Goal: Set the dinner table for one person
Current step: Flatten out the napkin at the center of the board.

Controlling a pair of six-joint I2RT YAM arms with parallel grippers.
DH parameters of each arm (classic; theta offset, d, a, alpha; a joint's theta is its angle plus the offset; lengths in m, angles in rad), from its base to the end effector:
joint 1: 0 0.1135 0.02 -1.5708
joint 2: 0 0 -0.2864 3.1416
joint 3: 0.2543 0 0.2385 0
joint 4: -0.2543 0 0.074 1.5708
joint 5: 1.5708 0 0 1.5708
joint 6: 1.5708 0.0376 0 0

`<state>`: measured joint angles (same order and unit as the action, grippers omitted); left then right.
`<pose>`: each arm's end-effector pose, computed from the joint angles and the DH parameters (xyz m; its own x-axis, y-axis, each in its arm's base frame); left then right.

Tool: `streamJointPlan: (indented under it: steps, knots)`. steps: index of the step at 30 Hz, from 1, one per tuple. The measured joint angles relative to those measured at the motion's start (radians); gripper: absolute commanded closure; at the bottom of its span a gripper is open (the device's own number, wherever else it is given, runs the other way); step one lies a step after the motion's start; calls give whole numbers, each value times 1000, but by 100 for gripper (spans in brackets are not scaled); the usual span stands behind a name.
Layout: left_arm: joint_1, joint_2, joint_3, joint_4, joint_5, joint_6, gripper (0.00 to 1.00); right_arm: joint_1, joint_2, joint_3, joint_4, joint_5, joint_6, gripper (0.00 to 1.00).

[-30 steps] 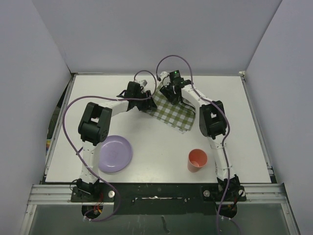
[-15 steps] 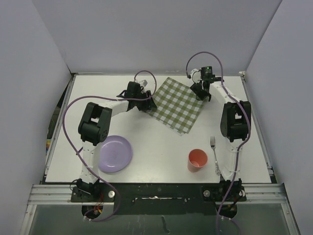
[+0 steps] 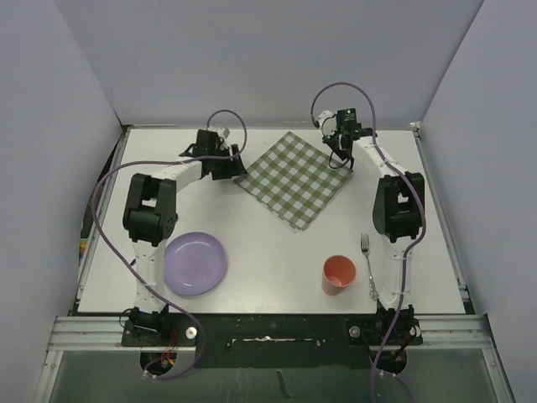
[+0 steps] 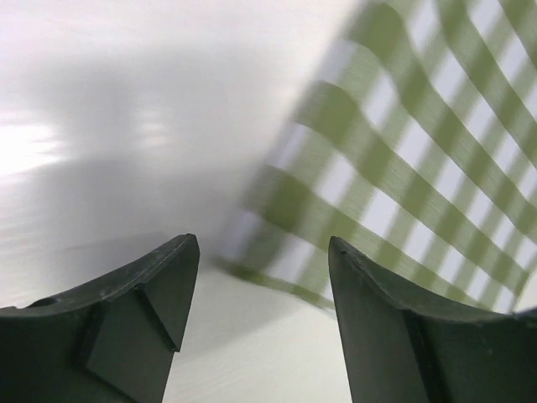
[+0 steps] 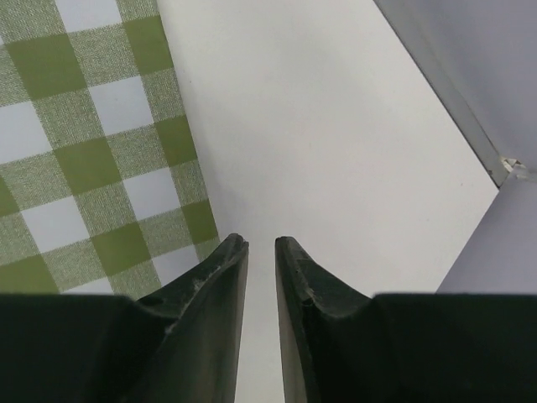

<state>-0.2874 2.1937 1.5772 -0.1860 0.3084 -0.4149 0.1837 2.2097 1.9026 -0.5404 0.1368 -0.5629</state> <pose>0.4632 -0.1488 0.1826 -0.8215 -0.1577 -0.5480 0.1543 0.8637 -0.4799 0.4951 0.0868 0.2474 -0.5741 -0.6444 -0.5052 -0.4713 0.7646 -0.4397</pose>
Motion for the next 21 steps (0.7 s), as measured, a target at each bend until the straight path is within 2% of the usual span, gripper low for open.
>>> streamJointPlan:
  steps: [5,8,21]
  knots:
    - [137,0,74,-79,-55,37,34,-1,47,5,8,-1,25,77]
    - [178,0,126,-114,-76,51,34,-2,63,5,8,-1,34,77]
    - [65,-6,144,-141,-34,47,34,-41,66,-50,39,-11,55,76]
